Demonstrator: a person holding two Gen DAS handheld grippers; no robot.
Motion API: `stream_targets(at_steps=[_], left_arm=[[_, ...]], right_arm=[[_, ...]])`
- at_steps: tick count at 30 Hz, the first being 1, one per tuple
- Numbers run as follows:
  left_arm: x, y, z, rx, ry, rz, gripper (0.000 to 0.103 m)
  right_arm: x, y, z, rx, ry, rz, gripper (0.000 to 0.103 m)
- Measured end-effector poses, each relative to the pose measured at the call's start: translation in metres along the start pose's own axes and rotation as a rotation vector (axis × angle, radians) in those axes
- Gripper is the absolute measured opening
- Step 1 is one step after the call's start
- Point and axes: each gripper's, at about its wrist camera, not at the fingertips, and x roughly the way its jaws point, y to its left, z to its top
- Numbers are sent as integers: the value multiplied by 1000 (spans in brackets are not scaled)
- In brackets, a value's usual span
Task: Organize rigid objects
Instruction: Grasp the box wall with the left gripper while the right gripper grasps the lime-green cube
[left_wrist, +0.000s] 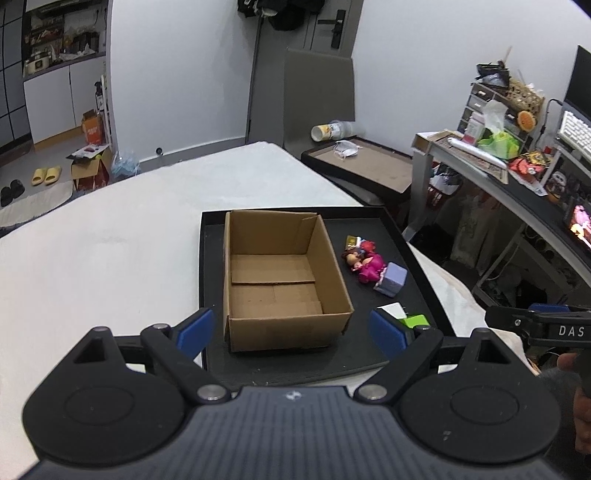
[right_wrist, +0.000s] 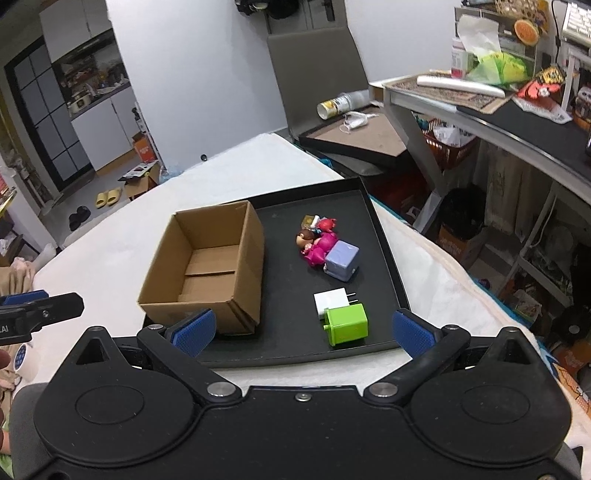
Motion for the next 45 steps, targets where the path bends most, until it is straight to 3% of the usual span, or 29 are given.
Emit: stream_targets(at_steps=[20,33,45], left_arm=[[89,34,14,-116,78,43,85],[143,58,10,-225,125,58,54],[160,86,-5,-321,126,43,42]], right_arm=[[96,-35,13,76,146,-15,103],[156,-52,10,135,284,-17,99],[183,-50,6,83,342,-112,91]])
